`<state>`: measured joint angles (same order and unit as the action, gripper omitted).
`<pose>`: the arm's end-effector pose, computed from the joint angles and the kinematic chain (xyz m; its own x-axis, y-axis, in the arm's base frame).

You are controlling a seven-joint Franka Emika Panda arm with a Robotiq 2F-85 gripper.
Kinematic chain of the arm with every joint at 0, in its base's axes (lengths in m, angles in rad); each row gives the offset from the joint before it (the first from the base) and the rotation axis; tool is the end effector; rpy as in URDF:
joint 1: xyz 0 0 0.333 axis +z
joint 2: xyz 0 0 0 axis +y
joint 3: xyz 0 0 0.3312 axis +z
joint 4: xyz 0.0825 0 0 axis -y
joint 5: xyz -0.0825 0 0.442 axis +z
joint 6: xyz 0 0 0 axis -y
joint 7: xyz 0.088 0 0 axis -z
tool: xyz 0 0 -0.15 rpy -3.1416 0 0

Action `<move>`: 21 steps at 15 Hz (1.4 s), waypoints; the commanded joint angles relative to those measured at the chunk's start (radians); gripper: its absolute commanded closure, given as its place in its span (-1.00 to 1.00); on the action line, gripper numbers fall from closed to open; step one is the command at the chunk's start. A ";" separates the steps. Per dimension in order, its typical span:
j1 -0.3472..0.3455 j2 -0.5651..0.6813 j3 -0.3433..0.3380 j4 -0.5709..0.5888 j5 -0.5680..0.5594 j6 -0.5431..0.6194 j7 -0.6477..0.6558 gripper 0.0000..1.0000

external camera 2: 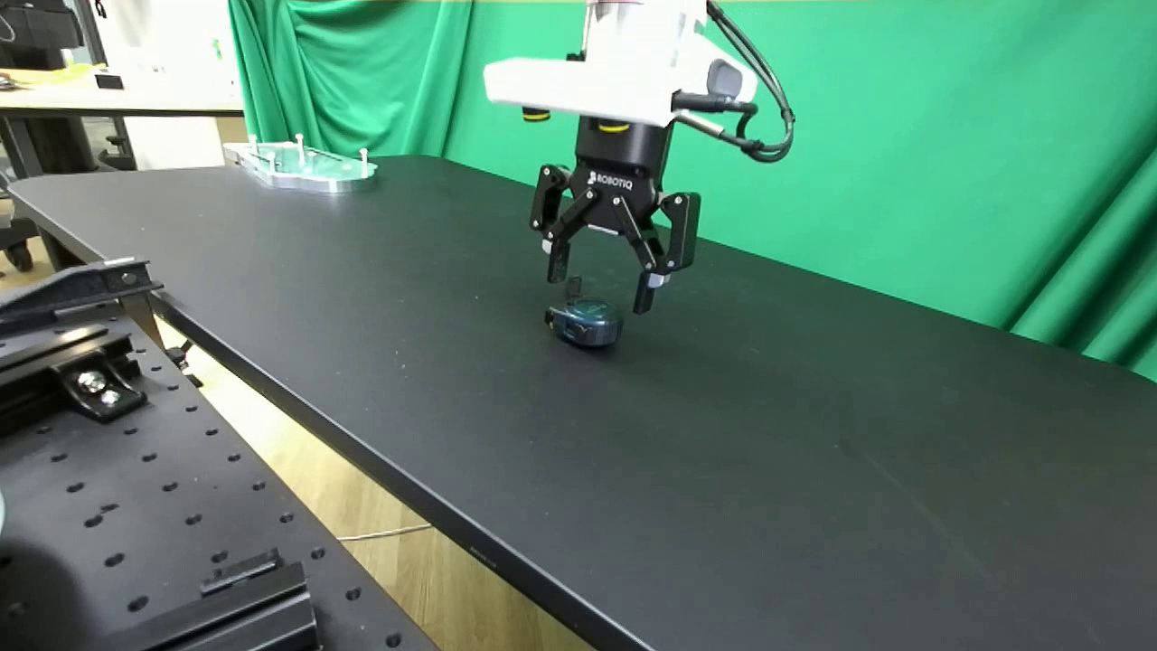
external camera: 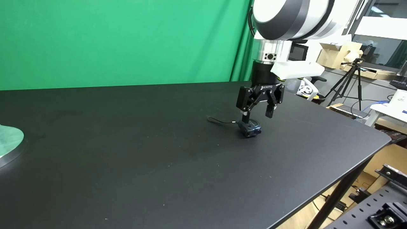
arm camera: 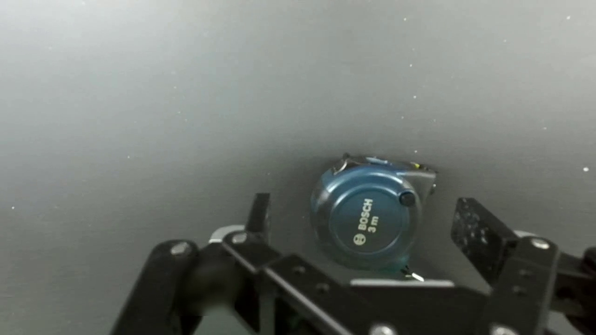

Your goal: Move the measuring tape to the left

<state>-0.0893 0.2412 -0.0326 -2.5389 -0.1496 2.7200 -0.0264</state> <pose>0.4681 -0.0559 0.0956 0.9969 0.0415 -0.0662 0.0455 -0.9972 0.0587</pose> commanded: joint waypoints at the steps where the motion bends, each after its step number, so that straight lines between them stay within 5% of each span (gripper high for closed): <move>1: 0.015 0.057 -0.007 0.049 0.046 0.012 0.001 -1.00; 6: 0.022 0.103 -0.009 0.081 0.069 0.017 0.004 -1.00; 7: 0.022 0.108 -0.007 0.087 0.073 0.009 0.002 -0.52; 12: 0.022 0.124 -0.007 0.097 0.077 0.007 -0.001 0.11; 21: 0.064 0.086 0.005 0.114 0.069 -0.006 0.007 0.16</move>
<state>-0.0530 0.3546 -0.0305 -2.4440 -0.0798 2.7375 -0.0273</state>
